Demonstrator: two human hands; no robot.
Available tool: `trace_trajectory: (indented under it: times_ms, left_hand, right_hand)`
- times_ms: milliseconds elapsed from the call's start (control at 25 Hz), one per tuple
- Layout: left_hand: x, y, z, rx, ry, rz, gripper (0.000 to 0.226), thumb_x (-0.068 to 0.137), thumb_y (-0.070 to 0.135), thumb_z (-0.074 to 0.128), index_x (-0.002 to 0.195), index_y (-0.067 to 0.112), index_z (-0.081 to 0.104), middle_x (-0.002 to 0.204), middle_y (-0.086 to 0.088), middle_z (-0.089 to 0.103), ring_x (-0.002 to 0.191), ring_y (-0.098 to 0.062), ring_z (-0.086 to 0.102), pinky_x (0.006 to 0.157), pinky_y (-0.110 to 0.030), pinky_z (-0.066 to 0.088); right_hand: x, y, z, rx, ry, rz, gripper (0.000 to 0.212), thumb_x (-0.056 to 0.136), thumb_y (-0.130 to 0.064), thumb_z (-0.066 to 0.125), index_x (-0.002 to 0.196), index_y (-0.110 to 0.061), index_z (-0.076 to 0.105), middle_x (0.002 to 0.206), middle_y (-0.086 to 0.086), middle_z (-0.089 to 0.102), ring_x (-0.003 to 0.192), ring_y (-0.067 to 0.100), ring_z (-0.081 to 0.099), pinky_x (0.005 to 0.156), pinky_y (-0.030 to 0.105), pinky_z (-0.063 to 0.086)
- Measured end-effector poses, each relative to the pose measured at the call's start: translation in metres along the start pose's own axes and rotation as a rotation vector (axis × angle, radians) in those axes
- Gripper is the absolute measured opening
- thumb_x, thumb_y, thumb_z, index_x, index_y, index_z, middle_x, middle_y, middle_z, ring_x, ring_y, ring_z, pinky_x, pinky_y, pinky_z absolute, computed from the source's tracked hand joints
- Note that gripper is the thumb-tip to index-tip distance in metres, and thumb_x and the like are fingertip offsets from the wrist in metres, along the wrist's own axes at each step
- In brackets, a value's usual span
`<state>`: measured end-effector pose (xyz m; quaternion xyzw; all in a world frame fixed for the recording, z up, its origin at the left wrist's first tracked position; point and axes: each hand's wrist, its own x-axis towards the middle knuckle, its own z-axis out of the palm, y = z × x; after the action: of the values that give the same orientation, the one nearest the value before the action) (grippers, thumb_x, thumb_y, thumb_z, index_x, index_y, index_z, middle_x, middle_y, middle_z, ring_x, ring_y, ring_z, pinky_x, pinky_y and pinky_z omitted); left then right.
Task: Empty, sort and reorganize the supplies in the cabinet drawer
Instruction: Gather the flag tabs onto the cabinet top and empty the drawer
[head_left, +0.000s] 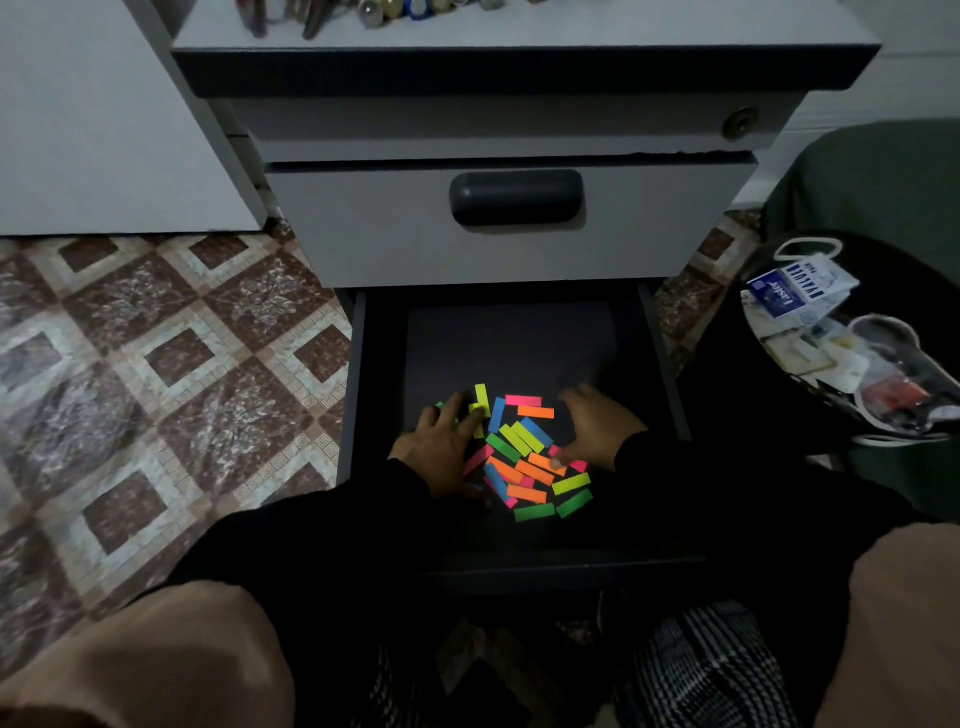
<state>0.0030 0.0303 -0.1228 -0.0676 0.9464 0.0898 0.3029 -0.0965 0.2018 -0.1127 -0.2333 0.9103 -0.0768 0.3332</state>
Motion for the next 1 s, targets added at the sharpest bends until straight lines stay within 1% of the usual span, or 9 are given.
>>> trace_trajectory:
  times_ms: [80,120,280,360,440,520,600,760,1000]
  left_hand:
    - [0.0,0.004,0.004,0.08,-0.045,0.026,0.109,0.073,0.058,0.068,0.15,0.03,-0.004,0.157,-0.004,-0.01,0.143,-0.033,0.007,0.107,-0.053,0.034]
    - [0.0,0.006,0.007,0.112,-0.045,0.034,0.108,0.074,0.057,0.067,0.15,0.029,-0.005,0.158,-0.005,-0.009,0.143,-0.033,0.006,0.108,-0.054,0.032]
    - [0.005,0.01,0.008,0.046,0.057,0.031,0.093,0.08,0.048,0.065,0.149,0.026,0.008,0.154,-0.005,0.01,0.138,-0.028,0.019,0.099,-0.048,0.044]
    - [0.007,0.006,0.005,-0.03,0.138,0.017,0.085,0.083,0.047,0.062,0.148,0.025,0.012,0.151,-0.004,0.016,0.135,-0.026,0.023,0.097,-0.045,0.046]
    - [0.01,0.001,0.003,-0.047,0.135,0.021,0.091,0.081,0.051,0.063,0.15,0.028,0.007,0.155,-0.004,0.007,0.139,-0.027,0.017,0.104,-0.046,0.04]
    - [0.01,0.0,0.003,-0.03,0.046,0.036,0.099,0.077,0.054,0.066,0.15,0.032,0.003,0.158,-0.002,-0.003,0.144,-0.028,0.007,0.109,-0.049,0.031]
    - [0.009,0.003,0.002,0.043,0.023,0.054,0.094,0.079,0.051,0.065,0.15,0.033,0.006,0.158,-0.003,-0.001,0.145,-0.028,0.006,0.11,-0.048,0.029]
    - [0.005,0.009,-0.002,0.005,0.096,0.046,0.068,0.087,0.036,0.059,0.146,0.03,0.026,0.151,-0.004,0.021,0.138,-0.026,0.022,0.1,-0.042,0.04]
    - [0.003,0.011,-0.002,-0.015,0.143,0.054,0.043,0.093,0.021,0.049,0.136,0.024,0.041,0.14,-0.006,0.038,0.129,-0.027,0.039,0.096,-0.04,0.043]
  right_hand:
    - [-0.011,0.002,0.006,-0.077,-0.074,0.155,0.103,0.062,-0.022,0.086,0.143,-0.009,0.023,0.148,0.012,0.022,0.133,0.032,0.037,0.105,0.042,0.042]
    - [-0.016,0.001,0.013,-0.1,-0.076,0.175,0.103,0.061,-0.02,0.086,0.141,-0.011,0.022,0.148,0.012,0.018,0.133,0.033,0.037,0.104,0.042,0.043]
    - [-0.009,-0.014,0.024,0.002,0.094,0.046,0.082,0.067,-0.015,0.082,0.131,-0.009,0.03,0.142,0.013,0.028,0.128,0.03,0.041,0.101,0.038,0.044]
    - [0.001,-0.019,0.016,0.04,0.128,0.009,0.083,0.069,-0.021,0.081,0.135,-0.009,0.032,0.141,0.011,0.029,0.128,0.028,0.04,0.103,0.038,0.041]
    - [0.009,-0.019,0.011,-0.046,0.052,-0.04,0.104,0.065,-0.035,0.083,0.146,-0.015,0.021,0.152,0.01,0.016,0.139,0.031,0.022,0.111,0.043,0.032]
    - [0.009,-0.015,0.011,-0.151,-0.086,-0.097,0.123,0.059,-0.045,0.083,0.151,-0.025,0.003,0.159,0.004,-0.008,0.145,0.033,-0.003,0.117,0.049,0.016]
    - [0.005,-0.013,0.019,-0.242,-0.148,-0.141,0.13,0.057,-0.048,0.083,0.15,-0.031,-0.005,0.157,0.003,-0.02,0.145,0.034,-0.015,0.116,0.053,0.007]
    - [-0.007,-0.014,0.041,-0.377,-0.025,-0.231,0.113,0.067,-0.048,0.077,0.15,-0.034,0.001,0.159,0.0,-0.011,0.144,0.037,-0.003,0.114,0.051,0.017]
    - [-0.008,-0.015,0.038,-0.296,0.081,-0.341,0.067,0.077,-0.022,0.069,0.138,-0.028,0.041,0.148,-0.002,0.029,0.126,0.027,0.031,0.106,0.034,0.033]
